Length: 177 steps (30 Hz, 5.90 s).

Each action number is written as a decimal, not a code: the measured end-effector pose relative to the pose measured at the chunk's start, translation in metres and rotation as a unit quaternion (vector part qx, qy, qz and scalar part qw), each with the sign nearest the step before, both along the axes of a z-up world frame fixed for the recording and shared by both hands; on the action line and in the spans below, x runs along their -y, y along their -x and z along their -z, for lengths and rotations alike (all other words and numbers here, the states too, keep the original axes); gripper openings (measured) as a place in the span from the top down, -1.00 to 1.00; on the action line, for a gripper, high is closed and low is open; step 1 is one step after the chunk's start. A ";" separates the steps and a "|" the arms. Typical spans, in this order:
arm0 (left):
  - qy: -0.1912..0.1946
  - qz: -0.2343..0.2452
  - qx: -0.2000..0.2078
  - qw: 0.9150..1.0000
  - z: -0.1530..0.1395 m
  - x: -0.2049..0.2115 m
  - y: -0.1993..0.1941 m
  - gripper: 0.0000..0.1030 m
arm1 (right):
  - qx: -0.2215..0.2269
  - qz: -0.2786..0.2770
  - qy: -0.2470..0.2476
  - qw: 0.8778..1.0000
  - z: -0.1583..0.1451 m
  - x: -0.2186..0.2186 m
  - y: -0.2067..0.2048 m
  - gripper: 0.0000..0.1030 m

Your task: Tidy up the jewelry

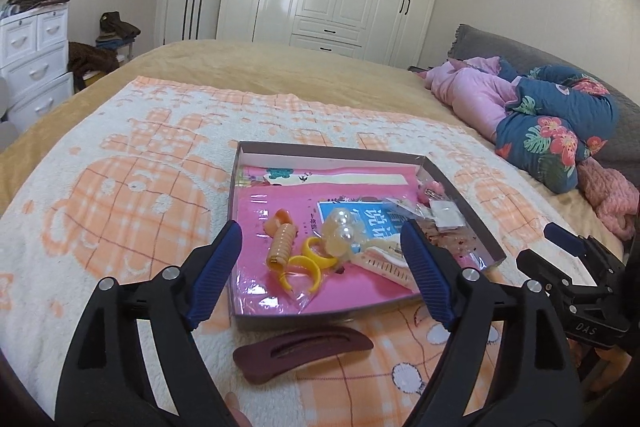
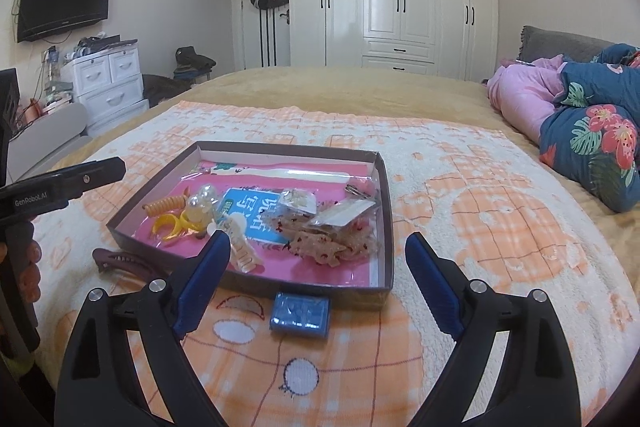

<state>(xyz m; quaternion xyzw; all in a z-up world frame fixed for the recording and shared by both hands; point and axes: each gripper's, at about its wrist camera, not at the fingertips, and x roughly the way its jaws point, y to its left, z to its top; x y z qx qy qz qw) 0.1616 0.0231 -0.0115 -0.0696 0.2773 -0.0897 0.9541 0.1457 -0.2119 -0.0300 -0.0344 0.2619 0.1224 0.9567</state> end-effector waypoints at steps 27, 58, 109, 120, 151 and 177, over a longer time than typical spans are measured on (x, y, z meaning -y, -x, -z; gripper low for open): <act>-0.068 0.046 -0.075 0.994 0.049 0.000 0.024 -0.56 | -0.054 -0.021 0.018 0.998 0.039 -0.007 0.017 -0.71; -0.232 0.075 -0.091 0.966 0.082 0.036 0.021 0.56 | -0.137 0.005 0.019 0.990 0.076 -0.014 -0.023 0.15; -0.004 0.021 -0.057 0.998 0.018 0.004 -0.043 0.65 | -0.046 -0.018 0.024 0.999 0.012 -0.022 -0.049 0.15; -0.010 0.033 -0.072 0.997 0.036 0.015 -0.052 0.65 | -0.053 0.003 0.032 0.998 0.024 -0.017 -0.086 0.15; -0.028 0.067 -0.089 0.993 0.054 0.044 -0.057 0.65 | -0.087 0.001 -0.001 0.996 0.045 -0.001 -0.080 -0.01; -0.046 0.045 -0.025 0.998 0.017 0.041 -0.003 -0.08 | -0.019 0.001 -0.020 1.000 0.009 0.021 0.002 -0.60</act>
